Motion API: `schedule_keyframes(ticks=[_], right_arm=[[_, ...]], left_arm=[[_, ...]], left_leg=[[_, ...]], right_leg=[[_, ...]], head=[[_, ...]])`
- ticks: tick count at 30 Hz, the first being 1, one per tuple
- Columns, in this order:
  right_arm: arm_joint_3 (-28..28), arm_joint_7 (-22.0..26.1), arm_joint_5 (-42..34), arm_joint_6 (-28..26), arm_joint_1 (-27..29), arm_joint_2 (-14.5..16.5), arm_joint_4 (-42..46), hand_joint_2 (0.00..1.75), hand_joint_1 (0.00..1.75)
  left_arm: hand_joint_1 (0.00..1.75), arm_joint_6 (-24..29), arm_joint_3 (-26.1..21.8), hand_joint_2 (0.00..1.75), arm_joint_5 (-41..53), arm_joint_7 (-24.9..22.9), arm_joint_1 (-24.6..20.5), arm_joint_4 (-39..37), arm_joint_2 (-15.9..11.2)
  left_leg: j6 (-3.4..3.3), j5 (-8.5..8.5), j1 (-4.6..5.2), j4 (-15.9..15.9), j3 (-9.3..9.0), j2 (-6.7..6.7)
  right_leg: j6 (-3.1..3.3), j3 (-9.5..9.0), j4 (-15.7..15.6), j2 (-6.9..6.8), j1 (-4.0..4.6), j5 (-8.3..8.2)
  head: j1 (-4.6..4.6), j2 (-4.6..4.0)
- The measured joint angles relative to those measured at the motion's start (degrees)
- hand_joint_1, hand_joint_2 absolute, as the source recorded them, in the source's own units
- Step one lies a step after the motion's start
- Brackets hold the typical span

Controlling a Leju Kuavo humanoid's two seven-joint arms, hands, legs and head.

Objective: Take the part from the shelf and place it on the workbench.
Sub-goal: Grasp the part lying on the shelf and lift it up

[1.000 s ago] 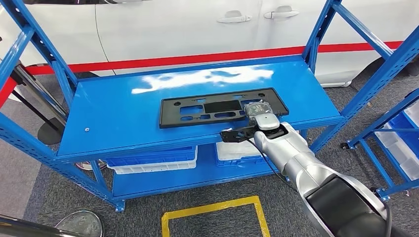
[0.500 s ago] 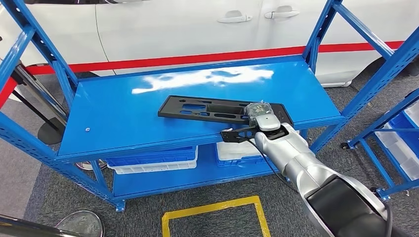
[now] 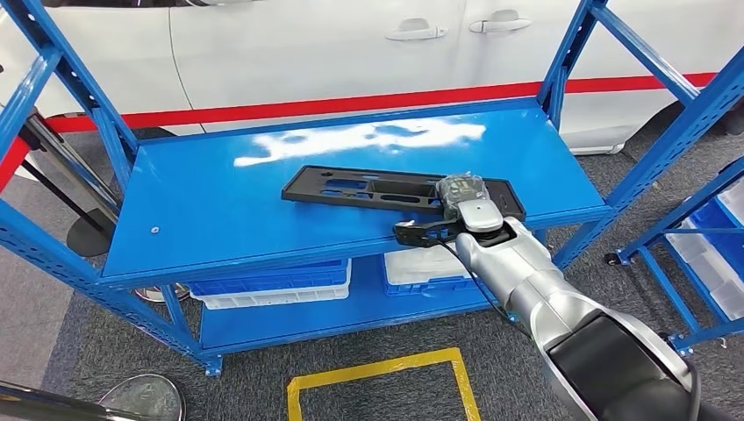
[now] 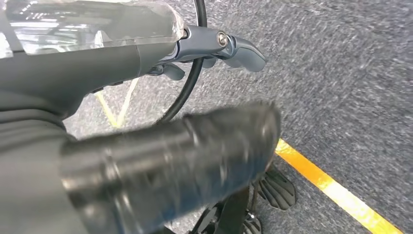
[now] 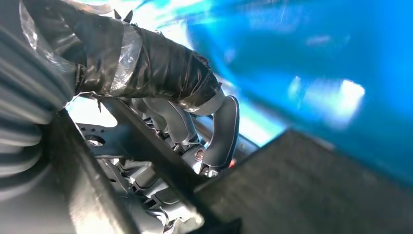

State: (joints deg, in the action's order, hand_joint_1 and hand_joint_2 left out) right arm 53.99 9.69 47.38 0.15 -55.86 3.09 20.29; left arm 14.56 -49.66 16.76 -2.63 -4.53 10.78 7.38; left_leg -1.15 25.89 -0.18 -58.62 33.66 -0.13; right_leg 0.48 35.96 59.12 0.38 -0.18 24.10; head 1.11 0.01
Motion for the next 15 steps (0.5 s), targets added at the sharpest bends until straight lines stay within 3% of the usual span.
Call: schedule_keyframes(ticks=[5,15], right_arm=[[0.0,0.0,0.4,-2.4,-2.0,-0.9,4.8,1.75,1.75],[-0.9,-3.8,0.6,0.9,-6.2,-8.0,29.4,1.75,1.75]], left_arm=[[0.0,0.0,0.0,1.75,0.2,1.7,0.0,0.0,0.0],[0.0,-3.0,-0.2,1.75,0.9,5.6,0.3,0.0,0.0]], left_leg=[[0.0,-0.02,0.0,0.0,0.04,0.04],[0.0,-0.03,0.0,0.0,0.15,0.02]], right_leg=[[-0.03,0.07,0.0,0.06,-0.01,-0.03],[-0.05,0.17,0.0,0.03,0.0,-0.02]], head=[[-0.02,0.01],[-0.01,0.0]])
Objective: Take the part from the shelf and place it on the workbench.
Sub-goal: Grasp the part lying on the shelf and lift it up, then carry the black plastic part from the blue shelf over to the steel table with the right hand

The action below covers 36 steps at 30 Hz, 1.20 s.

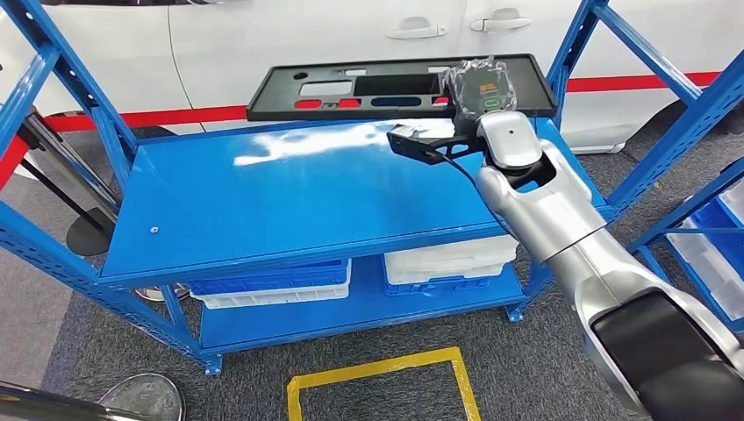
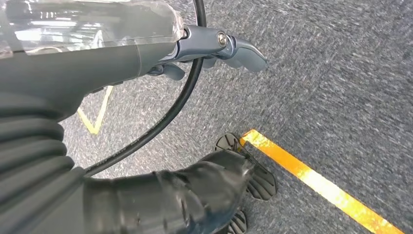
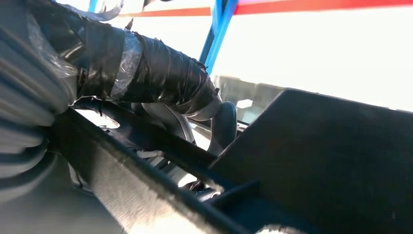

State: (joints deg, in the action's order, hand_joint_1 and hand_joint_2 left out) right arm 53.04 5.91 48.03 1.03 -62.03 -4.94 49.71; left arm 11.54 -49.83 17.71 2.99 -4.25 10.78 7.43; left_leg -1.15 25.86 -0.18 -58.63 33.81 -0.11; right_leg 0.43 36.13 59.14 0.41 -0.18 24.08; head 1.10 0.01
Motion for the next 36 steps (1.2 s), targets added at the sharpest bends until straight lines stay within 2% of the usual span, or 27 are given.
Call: schedule_keyframes(ticks=[6,12,36], right_arm=[[-0.2,-0.2,-0.1,0.0,0.0,-2.3,6.5,1.75,1.75],[-0.3,-0.1,-0.8,0.3,0.3,-3.3,9.9,1.75,1.75],[-1.0,0.4,-2.4,0.1,0.7,-3.5,11.8,1.75,1.75]], left_arm=[[0.0,-1.7,0.2,1.75,1.6,1.3,0.0,0.0,0.0],[0.0,-3.1,-0.4,1.75,-0.7,2.0,0.0,0.0,-0.1],[0.0,-1.2,-2.6,1.75,-1.2,2.7,0.0,0.0,-0.1]], left_leg=[[-0.01,0.0,0.0,0.0,0.0,0.0],[0.0,0.0,0.0,0.0,0.0,0.0],[0.0,0.0,0.0,0.0,0.01,0.0]], right_leg=[[-0.01,0.03,0.0,0.0,-0.01,-0.01],[-0.01,0.03,0.0,0.01,-0.01,-0.01],[-0.01,0.03,0.0,0.0,0.0,-0.01]], head=[[0.0,0.01],[0.0,0.0],[0.0,0.01]])
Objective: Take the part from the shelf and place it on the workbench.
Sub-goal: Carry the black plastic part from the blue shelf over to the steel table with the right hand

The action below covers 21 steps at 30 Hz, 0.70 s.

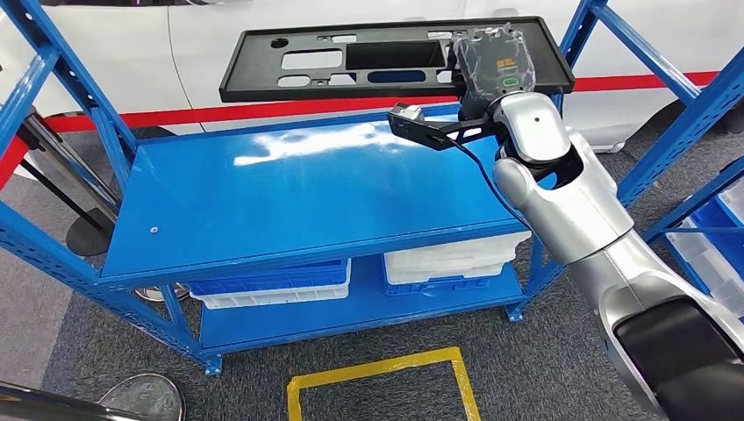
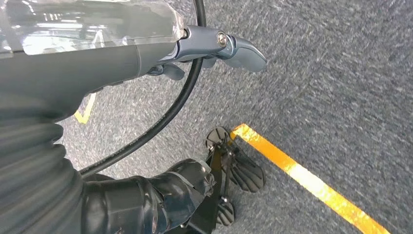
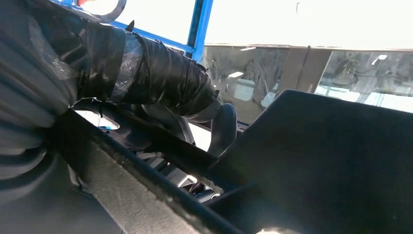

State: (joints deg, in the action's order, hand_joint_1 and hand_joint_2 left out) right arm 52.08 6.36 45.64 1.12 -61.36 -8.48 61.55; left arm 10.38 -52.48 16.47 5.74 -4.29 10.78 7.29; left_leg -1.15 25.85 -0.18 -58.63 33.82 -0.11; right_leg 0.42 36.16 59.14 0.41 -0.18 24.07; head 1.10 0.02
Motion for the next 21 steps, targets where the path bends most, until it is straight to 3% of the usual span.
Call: schedule_keyframes(ticks=[16,21], right_arm=[[-0.1,0.5,1.0,-0.4,0.4,0.0,0.4,1.75,1.75],[-0.1,1.3,1.0,-0.3,0.7,0.0,0.4,1.75,1.75]], left_arm=[[0.0,1.0,0.0,1.75,0.3,-0.1,0.0,0.0,0.0],[0.0,2.0,0.0,1.75,0.4,0.4,0.0,0.0,0.0]], left_leg=[[0.0,0.0,0.0,0.0,0.01,0.0],[-0.24,0.12,0.19,-0.3,0.18,-0.05]], right_leg=[[0.0,0.0,0.0,0.0,0.0,0.0],[-0.36,0.02,-0.1,0.02,-0.35,-0.11]], head=[[-0.01,-0.01],[-0.01,0.0]])
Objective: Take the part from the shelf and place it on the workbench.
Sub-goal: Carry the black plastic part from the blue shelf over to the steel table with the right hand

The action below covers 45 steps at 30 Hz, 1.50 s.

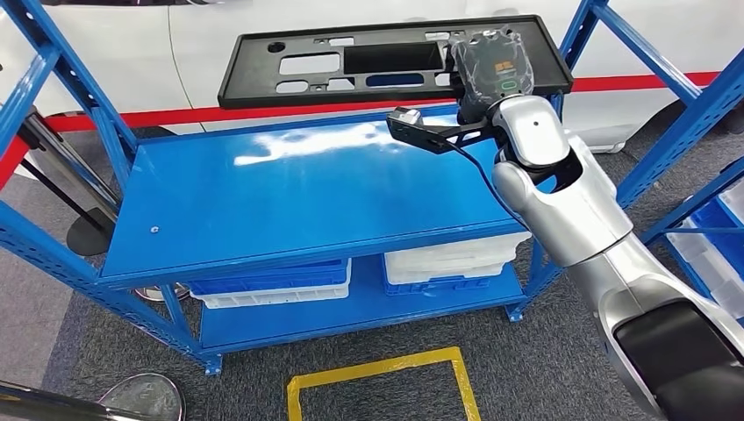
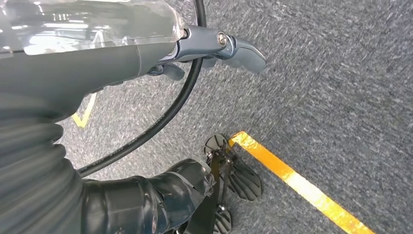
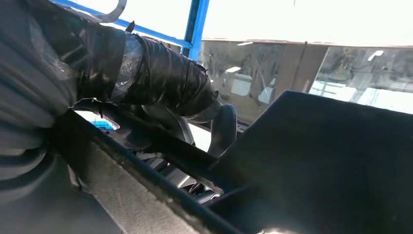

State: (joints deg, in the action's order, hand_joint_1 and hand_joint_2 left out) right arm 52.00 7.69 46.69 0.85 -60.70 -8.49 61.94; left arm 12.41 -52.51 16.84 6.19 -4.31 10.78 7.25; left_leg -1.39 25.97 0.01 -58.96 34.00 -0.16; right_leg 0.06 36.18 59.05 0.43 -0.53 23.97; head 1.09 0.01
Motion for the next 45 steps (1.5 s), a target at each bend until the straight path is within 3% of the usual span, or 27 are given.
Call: schedule_keyframes(ticks=[4,5,7,9,10,11,12,15,17,20,21,23,25,26,27,28,31,33,35,36,37,39,40,41,42,43,45], right_arm=[[0.0,0.0,-0.2,0.0,0.4,0.0,0.0,1.75,1.75],[0.0,0.0,-0.3,0.0,0.4,-0.1,0.0,1.75,1.75],[0.0,0.1,-0.3,0.0,0.6,-0.3,0.0,1.75,1.75],[0.0,0.2,-0.3,0.0,1.0,-0.4,-0.1,1.75,1.75],[0.0,0.2,-0.3,0.1,1.3,-0.5,-0.1,1.75,1.75],[0.0,0.3,-0.3,0.1,1.6,-0.5,-0.2,1.75,1.75],[0.0,0.3,-0.3,0.2,1.7,-0.5,-0.2,1.75,1.75],[0.0,0.5,-0.4,0.4,1.9,-0.5,-0.2,1.75,1.75],[0.0,0.7,-0.5,0.4,1.9,-0.5,-0.2,1.75,1.75],[0.0,0.7,-0.5,0.5,1.9,-0.4,-0.2,1.75,1.75],[0.0,0.7,-0.5,0.5,1.8,-0.4,-0.2,1.75,1.75],[0.0,0.7,-0.5,0.6,1.8,-0.4,-0.2,1.75,1.75],[0.0,0.6,-0.5,0.7,1.8,-0.3,-0.2,1.75,1.75],[0.0,0.7,-0.5,0.7,1.9,-0.3,-0.2,1.75,1.75],[0.0,0.7,-0.5,0.8,2.0,-0.3,-0.2,1.75,1.75],[0.0,0.7,-0.5,0.8,2.0,-0.3,-0.2,1.75,1.75],[0.0,0.7,-0.6,0.8,2.1,-0.4,-0.2,1.75,1.75],[0.0,0.7,-0.7,0.8,2.2,-0.4,-0.3,1.75,1.75],[0.0,0.9,-0.7,0.9,2.3,-0.4,-0.4,1.75,1.75],[0.0,1.0,-0.7,0.9,2.2,-0.5,-0.5,1.75,1.75],[0.0,1.0,-0.8,0.9,2.2,-0.5,-0.6,1.75,1.75],[0.0,1.1,-0.8,0.9,2.3,-0.6,-0.7,1.75,1.75],[0.0,1.1,-0.8,0.9,2.5,-0.6,-0.9,1.75,1.75],[0.0,1.2,-0.8,0.9,2.7,-0.6,-1.0,1.75,1.75],[0.0,1.2,-0.9,0.9,2.9,-0.7,-1.2,1.75,1.75],[0.0,1.2,-0.9,0.9,3.1,-0.7,-1.3,1.75,1.75],[0.0,1.2,-0.9,0.9,3.1,-0.7,-1.6,1.75,1.75]], left_arm=[[0.0,0.6,0.0,1.75,0.1,0.0,0.0,0.0,0.0],[0.0,0.8,0.0,1.75,0.1,-0.2,-0.1,0.0,0.0],[0.0,0.9,-0.1,1.75,0.0,-0.4,-0.1,0.0,0.0],[0.0,1.1,-0.2,1.75,-0.1,-0.6,-0.1,0.0,0.0],[0.0,1.1,-0.2,1.75,-0.1,-0.7,-0.1,0.0,0.0],[0.0,1.2,-0.3,1.75,-0.1,-0.8,-0.1,0.0,-0.1],[0.0,1.2,-0.3,1.75,-0.1,-0.9,-0.1,0.0,-0.1],[0.0,1.4,-0.4,1.75,-0.1,-1.1,-0.1,0.0,-0.1],[0.0,1.5,-0.5,1.75,-0.1,-1.2,-0.1,0.0,-0.1],[0.0,1.7,-0.5,1.75,-0.1,-1.3,-0.1,0.0,0.0],[0.0,1.7,-0.5,1.75,-0.1,-1.4,-0.1,0.0,0.0],[0.0,1.8,-0.5,1.75,-0.1,-1.4,-0.1,0.0,0.1],[0.0,1.8,-0.6,1.75,-0.1,-1.4,-0.1,0.0,0.1],[0.0,1.9,-0.7,1.75,-0.1,-1.4,-0.1,0.0,0.1],[0.0,1.9,-0.7,1.75,-0.1,-1.4,-0.1,0.0,0.1],[0.0,1.9,-0.8,1.75,-0.1,-1.4,-0.1,0.0,0.1],[0.0,1.9,-0.8,1.75,-0.1,-1.4,-0.3,0.0,0.0],[0.0,2.0,-0.8,1.75,-0.1,-1.3,-0.4,0.0,-0.2],[0.0,2.1,-0.9,1.75,-0.1,-1.3,-0.4,0.0,-0.2],[0.0,2.1,-0.9,1.75,0.0,-1.3,-0.4,0.0,-0.2],[0.0,2.2,-1.0,1.75,0.0,-1.3,-0.4,0.0,-0.2],[0.0,2.4,-1.1,1.75,0.0,-1.3,-0.5,0.0,-0.2],[0.0,2.4,-1.1,1.75,0.1,-1.3,-0.5,0.0,-0.2],[0.0,2.5,-1.2,1.75,0.1,-1.3,-0.5,0.0,-0.2],[0.0,2.6,-1.3,1.75,0.1,-1.4,-0.5,0.0,-0.2],[0.0,2.7,-1.3,1.75,0.1,-1.4,-0.5,0.0,-0.2],[0.0,2.7,-1.3,1.75,0.2,-1.4,-0.4,0.0,-0.2]], left_leg=[[-0.73,-0.72,0.03,0.4,-0.08,0.1],[-1.03,-1.15,-0.1,0.9,-0.17,0.24],[-1.59,-1.93,-0.39,1.8,-0.12,0.59],[-1.79,-2.22,-0.34,1.8,0.36,0.75],[-1.75,-2.33,-0.34,1.7,0.63,0.78],[-1.68,-2.44,-0.36,1.5,0.91,0.79],[-1.58,-2.52,-0.41,1.2,1.22,0.78],[-0.8,-2.59,-0.59,0.1,2.32,0.74],[0.06,-2.87,-0.58,-0.3,2.82,0.66],[1.27,-3.08,-0.77,-0.7,3.62,0.52],[1.53,-1.94,-0.91,-1.7,4.2,0.49],[1.76,2.68,-1.12,-6.9,6.1,0.44],[1.84,6.94,-1.15,-14.1,7.98,0.42],[1.78,7.69,-1.12,-16.4,8.16,0.41],[1.61,7.34,-1.06,-16.6,7.47,0.4],[1.27,6.07,-0.91,-14.5,5.49,0.38],[0.03,3.73,-0.01,-2.7,-2.89,0.27],[-0.26,3.82,0.56,0.5,-4.56,0.24],[-0.65,2.45,0.65,1.4,-4.24,0.42],[-1.02,1.59,0.53,2.0,-4.03,0.6],[-1.38,0.61,0.38,2.6,-3.66,0.83],[-1.82,-1.0,0.25,2.9,-2.17,1.11],[-1.82,-1.64,0.26,2.8,-1.26,1.19],[-1.78,-2.23,0.25,2.6,-0.32,1.21],[-1.68,-2.74,0.21,2.4,0.61,1.22],[-1.52,-3.22,0.14,2.0,1.58,1.21],[-1.02,-3.97,0.02,1.0,3.46,1.15]], right_leg=[[-0.71,-0.06,-0.1,0.0,-0.21,-0.25],[-0.91,0.14,0.4,-0.03,-0.21,0.44],[-1.16,1.68,4.5,-0.1,-0.25,3.87],[-1.43,4.34,11.8,-0.11,-0.45,7.99],[-1.61,5.14,14.5,-0.13,-0.64,8.92],[-1.77,5.1,15.4,-0.15,-0.89,8.83],[-1.93,3.89,13.8,-0.22,-1.16,7.66],[-2.14,-1.96,3.7,-0.33,-1.46,4.02],[-1.63,-2.68,1.7,-0.13,-1.03,3.72],[-0.11,-1.83,1.4,-0.19,-0.76,2.81],[0.54,-1.43,1.2,-0.26,-0.75,2.3],[1.53,-0.47,1.0,-0.33,-0.61,1.25],[1.85,0.74,1.0,-0.3,-0.22,0.3],[1.88,1.39,1.0,-0.29,-0.01,-0.18],[1.9,2.02,1.1,-0.27,0.16,-0.64],[1.86,2.69,1.1,-0.24,0.29,-1.15],[1.3,4.03,1.2,-0.28,0.35,-2.62],[0.6,4.02,0.8,-0.43,0.09,-3.54],[-0.07,3.94,0.2,-0.44,-0.11,-4.27],[-0.31,4.27,0.6,-0.4,-0.1,-3.43],[-0.52,4.83,2.0,-0.36,-0.09,-1.63],[-0.9,6.7,8.5,-0.34,-0.25,4.18],[-1.15,7.44,12.2,-0.35,-0.38,6.27],[-1.4,7.67,15.1,-0.37,-0.54,7.18],[-1.62,7.0,16.1,-0.38,-0.7,6.78],[-1.81,5.31,15.0,-0.4,-0.86,5.59],[-1.98,-0.4,7.9,-0.49,-1.03,4.23]], head=[[0.0,0.0],[0.03,0.0],[0.04,0.0],[0.04,0.0],[0.05,0.0],[0.05,0.0],[0.05,-0.01],[0.04,0.0],[0.02,0.0],[0.02,0.01],[0.02,0.01],[-0.01,0.01],[-0.03,0.0],[-0.03,0.0],[-0.04,-0.01],[-0.04,-0.01],[-0.02,0.0],[-0.04,0.01],[-0.06,0.01],[-0.02,0.01],[0.03,0.0],[0.11,0.0],[0.13,0.0],[0.13,0.0],[0.12,0.0],[0.13,0.0],[0.13,0.01]])
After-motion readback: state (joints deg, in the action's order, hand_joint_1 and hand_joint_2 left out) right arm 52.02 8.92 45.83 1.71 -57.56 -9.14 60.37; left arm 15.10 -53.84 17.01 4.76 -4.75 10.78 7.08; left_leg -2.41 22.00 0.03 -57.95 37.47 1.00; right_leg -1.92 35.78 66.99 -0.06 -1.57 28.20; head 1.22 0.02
